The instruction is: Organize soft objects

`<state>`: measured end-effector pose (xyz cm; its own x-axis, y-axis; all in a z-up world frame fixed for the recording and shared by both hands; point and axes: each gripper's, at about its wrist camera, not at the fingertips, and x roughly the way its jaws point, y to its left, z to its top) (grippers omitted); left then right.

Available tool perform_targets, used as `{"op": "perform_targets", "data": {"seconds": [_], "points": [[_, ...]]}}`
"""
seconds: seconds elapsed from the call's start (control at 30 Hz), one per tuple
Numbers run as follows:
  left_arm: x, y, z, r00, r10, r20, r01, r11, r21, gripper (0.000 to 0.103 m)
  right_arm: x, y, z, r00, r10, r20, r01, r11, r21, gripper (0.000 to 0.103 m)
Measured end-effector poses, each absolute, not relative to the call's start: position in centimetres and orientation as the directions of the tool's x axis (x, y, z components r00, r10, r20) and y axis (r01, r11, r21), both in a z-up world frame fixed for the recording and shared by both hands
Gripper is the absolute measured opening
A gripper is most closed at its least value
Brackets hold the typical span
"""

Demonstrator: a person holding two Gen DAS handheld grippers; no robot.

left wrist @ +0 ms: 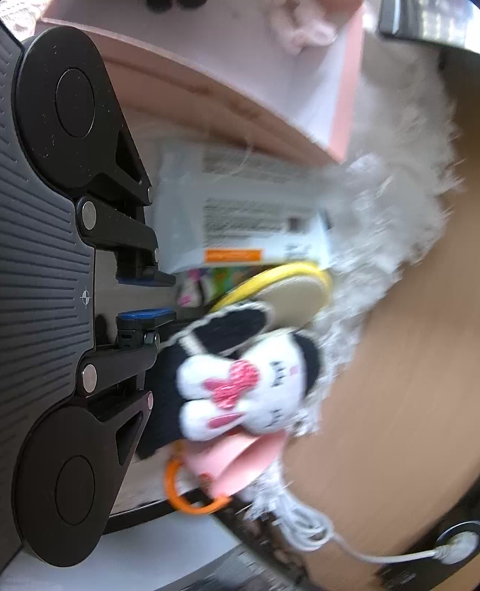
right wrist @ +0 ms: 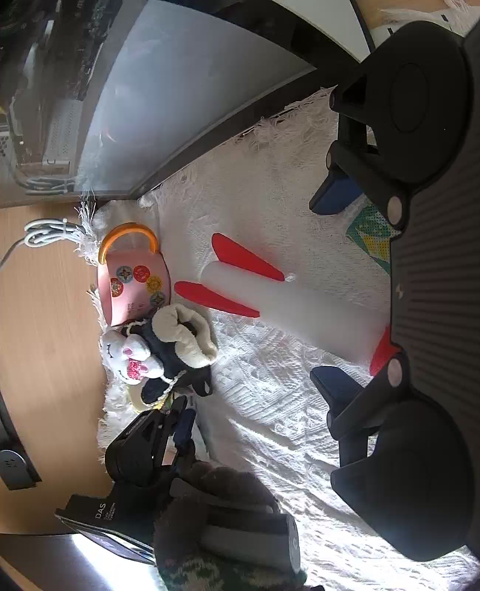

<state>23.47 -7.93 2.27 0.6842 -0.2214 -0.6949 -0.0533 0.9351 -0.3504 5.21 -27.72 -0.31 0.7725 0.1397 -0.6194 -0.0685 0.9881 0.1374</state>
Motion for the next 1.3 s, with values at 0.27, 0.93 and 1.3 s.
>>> {"op": "perform_targets", "data": {"seconds": [0.27,0.93,1.3], "points": [[21.4,-7.0,3.5,0.644,-0.338,-0.686,0.099,0.926,-0.363,0.014,6.1,-27.3,4.8,0.805,0.176,-0.567,-0.146,0.984,0.098,0.089],[9.3,1.2,4.9,0.508,-0.439,-0.741,0.275,0.898,-0.344,0.014,23.8,-21.6,5.2,0.630,0.209,-0.748,-0.147,0.978,0.150,0.024],[7.7,3.3,4.5,0.521,-0.404,-0.752,0.213,0.915,-0.343,0.014,11.2,-18.4,5.9,0.538,0.405,-0.739,-0.226,0.914,0.337,0.022]]}}
